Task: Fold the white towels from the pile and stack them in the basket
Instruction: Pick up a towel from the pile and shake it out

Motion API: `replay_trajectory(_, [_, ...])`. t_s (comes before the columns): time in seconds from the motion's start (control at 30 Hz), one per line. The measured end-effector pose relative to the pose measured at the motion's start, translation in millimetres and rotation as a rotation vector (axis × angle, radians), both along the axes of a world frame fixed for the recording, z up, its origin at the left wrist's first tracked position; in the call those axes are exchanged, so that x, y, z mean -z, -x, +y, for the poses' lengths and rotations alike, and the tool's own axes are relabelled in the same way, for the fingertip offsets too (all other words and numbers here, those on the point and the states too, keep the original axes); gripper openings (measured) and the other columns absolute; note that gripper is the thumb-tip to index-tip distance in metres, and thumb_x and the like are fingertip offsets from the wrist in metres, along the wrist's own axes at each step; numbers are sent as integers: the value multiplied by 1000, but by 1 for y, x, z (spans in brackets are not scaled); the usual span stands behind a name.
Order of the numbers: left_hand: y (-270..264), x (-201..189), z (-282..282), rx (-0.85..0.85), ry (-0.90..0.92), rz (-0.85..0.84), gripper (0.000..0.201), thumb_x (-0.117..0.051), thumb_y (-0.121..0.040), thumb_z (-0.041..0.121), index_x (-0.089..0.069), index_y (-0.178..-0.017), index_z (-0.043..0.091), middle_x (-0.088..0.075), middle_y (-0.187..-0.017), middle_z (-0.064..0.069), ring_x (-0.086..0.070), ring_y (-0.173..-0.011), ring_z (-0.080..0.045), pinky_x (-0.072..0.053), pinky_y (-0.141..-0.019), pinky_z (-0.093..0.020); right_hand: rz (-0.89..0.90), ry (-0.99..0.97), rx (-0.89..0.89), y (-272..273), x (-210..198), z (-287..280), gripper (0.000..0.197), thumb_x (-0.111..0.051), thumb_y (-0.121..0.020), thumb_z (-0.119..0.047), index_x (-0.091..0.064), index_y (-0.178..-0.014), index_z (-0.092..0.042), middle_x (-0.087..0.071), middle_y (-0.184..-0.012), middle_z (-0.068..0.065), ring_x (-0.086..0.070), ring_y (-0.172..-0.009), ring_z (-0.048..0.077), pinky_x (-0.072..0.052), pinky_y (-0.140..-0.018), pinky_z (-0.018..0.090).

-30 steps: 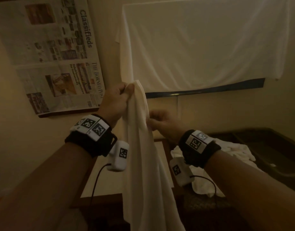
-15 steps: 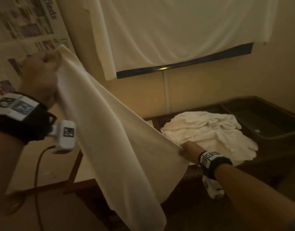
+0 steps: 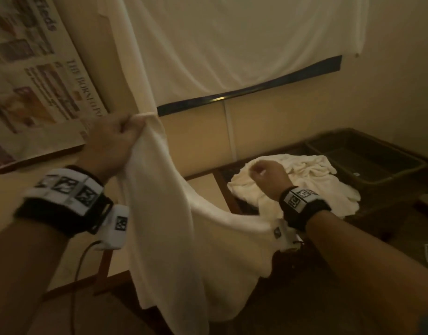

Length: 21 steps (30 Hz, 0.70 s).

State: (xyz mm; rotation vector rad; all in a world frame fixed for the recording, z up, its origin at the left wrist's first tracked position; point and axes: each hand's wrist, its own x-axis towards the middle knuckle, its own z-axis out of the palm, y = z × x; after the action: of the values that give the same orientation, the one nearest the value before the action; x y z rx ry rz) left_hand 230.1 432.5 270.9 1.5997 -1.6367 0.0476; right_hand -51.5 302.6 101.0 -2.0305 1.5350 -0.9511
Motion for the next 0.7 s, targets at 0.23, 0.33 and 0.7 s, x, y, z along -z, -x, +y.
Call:
replay_trajectory(0.23, [21,22,-8,156,-89,14,33,-46,-102,36,-63,-91,10,-60,-83,-7,-56,-75,-17,-42,-64,-27,-519,-189,-611,-73,-99,78,22,-57,-97,-18,-63,-115,-8,-68,-99,8,-63,-79,23,-53,-62,21])
replay_trajectory(0.33, [20,25,-7,198,-94,56,30,-48,-102,34,-59,-82,15,-57,-77,-2,-54,-69,-15,-41,-63,-27,-632,-233,-663,-92,-102,84,25,-57,-97,-19,-61,-115,-3,-63,-105,18,-57,-82,31,-54,-65,29])
replay_trajectory(0.7, [-39,4,-9,109,-30,170,35,-50,-100,40,-68,-99,10,-64,-89,-5,-57,-74,-11,-45,-68,-28,-557,-460,-601,-102,-36,87,75,-71,-76,-57,-56,-111,8,-54,-98,17,-46,-87,31,-39,-75,45])
